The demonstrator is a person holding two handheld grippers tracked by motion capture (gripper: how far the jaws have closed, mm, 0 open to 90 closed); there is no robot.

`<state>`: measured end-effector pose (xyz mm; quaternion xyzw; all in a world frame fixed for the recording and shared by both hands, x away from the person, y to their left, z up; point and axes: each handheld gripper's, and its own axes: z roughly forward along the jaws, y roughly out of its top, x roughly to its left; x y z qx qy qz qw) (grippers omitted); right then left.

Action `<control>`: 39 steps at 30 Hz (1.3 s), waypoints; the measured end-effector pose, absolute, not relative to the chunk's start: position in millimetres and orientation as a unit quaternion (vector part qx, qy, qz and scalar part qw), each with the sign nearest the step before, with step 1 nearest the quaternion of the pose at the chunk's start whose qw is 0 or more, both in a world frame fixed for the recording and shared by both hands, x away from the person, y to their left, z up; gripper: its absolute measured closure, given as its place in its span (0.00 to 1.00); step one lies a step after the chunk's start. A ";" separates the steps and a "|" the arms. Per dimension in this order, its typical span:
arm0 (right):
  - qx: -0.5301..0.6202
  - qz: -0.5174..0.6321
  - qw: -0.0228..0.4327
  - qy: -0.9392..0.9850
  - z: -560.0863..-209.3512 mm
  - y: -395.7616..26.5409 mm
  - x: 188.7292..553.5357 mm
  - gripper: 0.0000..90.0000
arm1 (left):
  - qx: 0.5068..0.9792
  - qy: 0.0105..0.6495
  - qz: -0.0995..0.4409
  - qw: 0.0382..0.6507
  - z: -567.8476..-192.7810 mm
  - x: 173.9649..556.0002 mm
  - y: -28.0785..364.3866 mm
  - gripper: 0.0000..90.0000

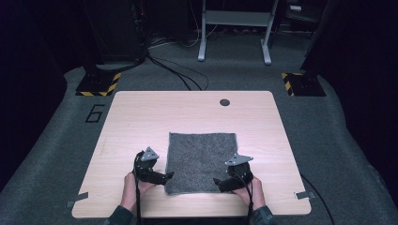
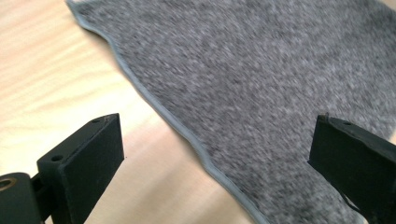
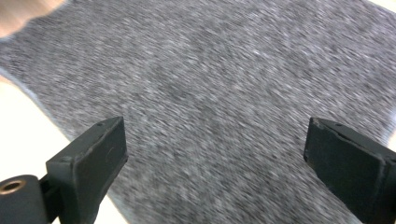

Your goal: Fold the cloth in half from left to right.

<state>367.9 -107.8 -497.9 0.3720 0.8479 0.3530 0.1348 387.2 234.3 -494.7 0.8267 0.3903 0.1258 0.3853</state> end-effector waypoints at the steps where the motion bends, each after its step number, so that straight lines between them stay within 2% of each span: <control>1: 0.370 0.355 0.135 0.848 -497.0 -104.5 366.7 0.06 | 0.824 0.396 0.125 0.386 -493.7 390.0 235.1 0.03; 23: 0.290 0.379 0.100 0.873 -492.0 -17.5 348.1 0.08 | 0.804 0.440 0.119 0.382 -494.9 450.9 237.4 0.00; 28: 0.276 0.382 0.094 0.877 -494.0 0.7 345.0 0.10 | 0.803 0.443 0.122 0.379 -494.2 464.1 235.5 0.04; 34: 0.260 0.389 0.083 0.880 -497.8 22.3 340.7 0.17 | 0.797 0.452 0.134 0.378 -496.7 479.8 232.3 0.09; 35: 0.252 0.393 0.085 0.880 -499.6 27.3 339.2 0.24 | 0.793 0.454 0.141 0.382 -497.1 480.8 232.4 0.12; 36: 0.248 0.395 0.085 0.881 -500.4 29.5 338.2 0.26 | 0.789 0.457 0.143 0.385 -497.6 482.0 232.0 0.14; 39: 0.241 0.394 0.087 0.883 -503.8 39.1 333.4 0.35 | 0.784 0.469 0.146 0.381 -501.0 489.3 229.3 0.15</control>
